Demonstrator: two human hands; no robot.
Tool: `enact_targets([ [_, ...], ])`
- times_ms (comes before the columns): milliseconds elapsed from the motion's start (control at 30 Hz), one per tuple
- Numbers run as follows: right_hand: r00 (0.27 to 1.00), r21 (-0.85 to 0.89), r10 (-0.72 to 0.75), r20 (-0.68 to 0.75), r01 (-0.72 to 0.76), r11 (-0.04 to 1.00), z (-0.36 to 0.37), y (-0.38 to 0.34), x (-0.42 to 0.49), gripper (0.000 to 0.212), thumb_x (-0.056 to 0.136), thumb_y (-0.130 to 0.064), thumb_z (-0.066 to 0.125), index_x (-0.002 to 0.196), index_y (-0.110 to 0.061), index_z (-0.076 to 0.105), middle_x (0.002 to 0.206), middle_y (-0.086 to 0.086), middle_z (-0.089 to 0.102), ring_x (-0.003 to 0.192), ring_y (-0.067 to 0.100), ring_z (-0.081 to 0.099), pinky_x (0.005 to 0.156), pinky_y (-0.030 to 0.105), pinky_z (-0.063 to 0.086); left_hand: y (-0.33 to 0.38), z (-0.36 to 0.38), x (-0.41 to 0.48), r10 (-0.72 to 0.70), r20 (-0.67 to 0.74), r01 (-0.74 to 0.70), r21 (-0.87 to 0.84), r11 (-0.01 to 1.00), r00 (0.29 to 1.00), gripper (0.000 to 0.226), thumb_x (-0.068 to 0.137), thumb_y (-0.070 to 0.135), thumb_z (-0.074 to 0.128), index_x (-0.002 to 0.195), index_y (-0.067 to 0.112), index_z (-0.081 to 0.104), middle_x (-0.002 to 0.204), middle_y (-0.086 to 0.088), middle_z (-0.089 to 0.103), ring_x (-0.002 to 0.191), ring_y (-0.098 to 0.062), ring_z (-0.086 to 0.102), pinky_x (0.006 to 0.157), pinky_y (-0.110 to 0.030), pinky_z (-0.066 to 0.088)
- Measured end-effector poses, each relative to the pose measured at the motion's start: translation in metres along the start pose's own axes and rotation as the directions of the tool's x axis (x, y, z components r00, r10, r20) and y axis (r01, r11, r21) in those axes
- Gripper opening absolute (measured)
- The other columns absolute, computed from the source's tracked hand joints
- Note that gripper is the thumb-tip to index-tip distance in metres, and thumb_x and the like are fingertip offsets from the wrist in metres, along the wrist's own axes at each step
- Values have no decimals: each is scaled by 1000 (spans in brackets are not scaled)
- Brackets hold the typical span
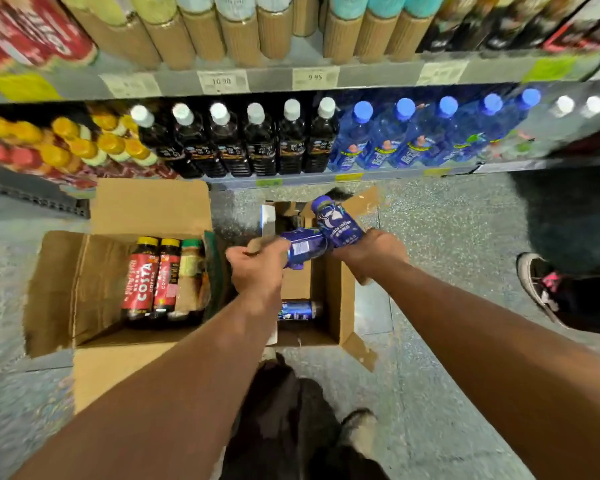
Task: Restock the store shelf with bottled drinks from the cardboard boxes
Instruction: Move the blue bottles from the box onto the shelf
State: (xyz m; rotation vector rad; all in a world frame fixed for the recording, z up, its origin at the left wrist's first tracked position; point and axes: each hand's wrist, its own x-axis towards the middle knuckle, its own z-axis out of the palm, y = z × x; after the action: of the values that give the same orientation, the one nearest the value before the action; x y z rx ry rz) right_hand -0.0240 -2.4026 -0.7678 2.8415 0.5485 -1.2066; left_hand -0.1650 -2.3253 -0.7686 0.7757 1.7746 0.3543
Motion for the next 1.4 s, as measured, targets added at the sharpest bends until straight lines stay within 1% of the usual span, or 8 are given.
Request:
enact_targets([
  [100, 999, 167, 33, -40, -26, 986, -13, 2, -24, 38, 67, -54, 65, 71, -17, 55, 41, -6, 52, 34, 4, 51, 40, 15, 33, 6, -8, -29, -68, 13, 69, -109, 992, 998, 51, 63, 22, 83, 88, 12, 39, 99, -14, 58, 80, -25, 56, 73, -37, 49],
  [300, 996, 450, -89, -13, 86, 889, -50, 10, -83, 48, 65, -40, 75, 100, -9, 66, 91, 12, 69, 81, 26, 68, 73, 37, 59, 34, -24, -105, -63, 268, 136, -264, 955, 961, 32, 77, 16, 74, 99, 16, 50, 89, -4, 60, 74, -16, 59, 57, -26, 48],
  [400, 984, 603, -162, -76, 174, 778, -81, 10, -116, 27, 65, -32, 76, 83, -14, 70, 74, 6, 69, 52, 11, 63, 44, 19, 50, 59, -36, -145, 20, 372, 90, -277, 957, 928, 11, 80, 7, 69, 88, 10, 61, 70, -3, 69, 54, -11, 65, 46, -20, 49],
  [500, 959, 675, -247, -142, 276, 685, -118, 6, -155, 30, 66, -31, 78, 90, -15, 68, 81, 7, 70, 64, 16, 67, 55, 27, 55, 86, -50, -189, 93, 445, 74, -343, 936, 891, 9, 83, 4, 63, 76, 10, 62, 49, 2, 65, 40, -9, 60, 41, -17, 47],
  [600, 926, 705, -308, -219, 368, 606, -155, 1, -193, 36, 64, -35, 79, 92, -16, 65, 91, 8, 70, 82, 26, 67, 76, 43, 58, 108, -64, -225, 219, 488, -23, -376, 926, 845, 6, 87, 12, 62, 91, 9, 64, 59, 1, 67, 50, -9, 62, 52, -21, 49],
  [833, 831, 702, -389, -397, 548, 454, -241, -7, -275, 30, 65, -40, 81, 81, -19, 67, 82, 0, 71, 78, 20, 69, 72, 36, 56, 176, -95, -317, 435, 421, -170, -534, 828, 796, 34, 94, 33, 55, 121, 12, 56, 114, -14, 66, 80, -19, 64, 64, -30, 50],
  [1100, 735, 738, -447, -509, 640, 212, -321, -15, -356, 48, 68, -30, 81, 108, -10, 64, 108, 10, 69, 100, 30, 66, 92, 48, 51, 235, -133, -405, 642, 400, -307, -636, 708, 654, 30, 79, 2, 63, 109, 6, 61, 79, -8, 67, 50, -15, 61, 43, -20, 45],
  [1400, 638, 690, -501, -585, 716, 106, -374, -27, -406, 22, 73, -30, 78, 89, -18, 68, 86, 2, 74, 84, 23, 70, 79, 39, 56, 285, -152, -449, 760, 330, -414, -683, 602, 560, 35, 81, 16, 67, 113, 10, 55, 103, -15, 70, 87, -32, 68, 75, -44, 57],
])
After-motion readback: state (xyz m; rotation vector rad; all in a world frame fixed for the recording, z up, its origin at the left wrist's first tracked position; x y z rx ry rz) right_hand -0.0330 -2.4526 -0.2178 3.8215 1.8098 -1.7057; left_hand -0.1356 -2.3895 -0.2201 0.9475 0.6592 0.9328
